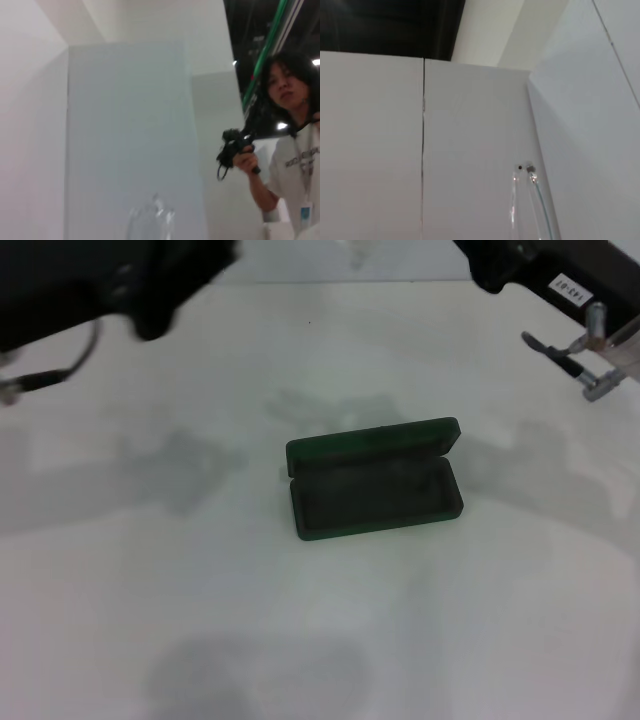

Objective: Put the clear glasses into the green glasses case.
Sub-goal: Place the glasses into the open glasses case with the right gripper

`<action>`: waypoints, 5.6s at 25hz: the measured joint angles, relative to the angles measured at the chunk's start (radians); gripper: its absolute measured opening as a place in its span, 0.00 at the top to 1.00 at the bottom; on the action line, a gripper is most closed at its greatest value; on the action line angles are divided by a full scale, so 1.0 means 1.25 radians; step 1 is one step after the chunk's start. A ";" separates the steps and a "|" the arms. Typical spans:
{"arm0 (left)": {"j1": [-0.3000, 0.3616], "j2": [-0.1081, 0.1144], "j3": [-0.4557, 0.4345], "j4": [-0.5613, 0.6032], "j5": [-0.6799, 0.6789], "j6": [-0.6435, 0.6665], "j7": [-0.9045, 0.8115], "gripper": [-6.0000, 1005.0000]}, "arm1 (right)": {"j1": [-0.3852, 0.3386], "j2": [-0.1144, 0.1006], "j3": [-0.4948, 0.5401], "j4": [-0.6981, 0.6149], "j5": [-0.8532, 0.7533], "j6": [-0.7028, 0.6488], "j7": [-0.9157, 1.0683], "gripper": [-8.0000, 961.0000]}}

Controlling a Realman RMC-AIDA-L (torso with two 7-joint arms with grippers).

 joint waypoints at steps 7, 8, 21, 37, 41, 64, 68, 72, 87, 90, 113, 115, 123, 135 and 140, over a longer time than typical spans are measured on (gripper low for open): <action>0.074 0.095 -0.043 -0.018 0.021 0.023 -0.036 0.95 | -0.088 -0.073 0.005 -0.263 -0.173 0.116 0.156 0.92; 0.085 0.107 -0.055 -0.023 0.031 0.024 -0.036 0.95 | -0.098 -0.079 0.012 -0.303 -0.204 0.129 0.181 0.92; 0.117 0.130 -0.234 -0.027 0.185 0.026 -0.030 0.95 | -0.135 0.001 0.241 -1.030 -1.083 0.045 0.902 0.92; 0.110 0.135 -0.255 -0.036 0.200 0.026 -0.024 0.95 | 0.197 0.012 0.065 -0.995 -1.518 -0.141 1.190 0.91; 0.113 0.131 -0.255 -0.054 0.200 0.025 -0.010 0.95 | 0.191 0.011 0.059 -0.983 -1.519 -0.137 1.179 0.91; 0.119 0.123 -0.308 -0.034 0.180 0.114 0.011 0.95 | -0.068 -0.065 0.728 -0.758 -0.874 -0.252 0.881 0.91; 0.123 0.123 -0.308 -0.032 0.182 0.129 0.031 0.95 | -0.083 -0.076 0.731 -0.692 -0.841 -0.247 0.863 0.91; 0.124 0.123 -0.305 -0.031 0.189 0.130 0.034 0.95 | -0.082 -0.066 0.730 -0.685 -0.838 -0.252 0.859 0.91; 0.120 0.118 -0.305 -0.037 0.190 0.130 0.029 0.95 | -0.058 -0.023 0.648 -0.784 -0.893 -0.226 0.863 0.91; 0.114 0.117 -0.306 -0.038 0.190 0.129 0.017 0.95 | -0.054 -0.013 0.616 -0.827 -0.916 -0.215 0.866 0.91; 0.111 0.107 -0.316 -0.042 0.183 0.123 -0.013 0.95 | -0.044 0.004 0.424 -1.055 -1.047 -0.141 0.942 0.90; 0.111 0.107 -0.316 -0.043 0.183 0.124 -0.013 0.95 | -0.044 0.005 0.398 -1.074 -1.073 -0.130 0.959 0.90; 0.103 0.113 -0.316 -0.072 0.182 0.124 -0.014 0.95 | 0.049 0.006 0.210 -1.121 -1.331 -0.120 1.100 0.90; 0.101 0.108 -0.316 -0.072 0.184 0.124 -0.016 0.95 | 0.156 0.016 -0.019 -0.977 -1.557 -0.093 1.154 0.90; 0.087 0.113 -0.316 -0.073 0.183 0.124 -0.031 0.94 | 0.202 0.015 -0.036 -0.901 -1.588 -0.064 1.155 0.90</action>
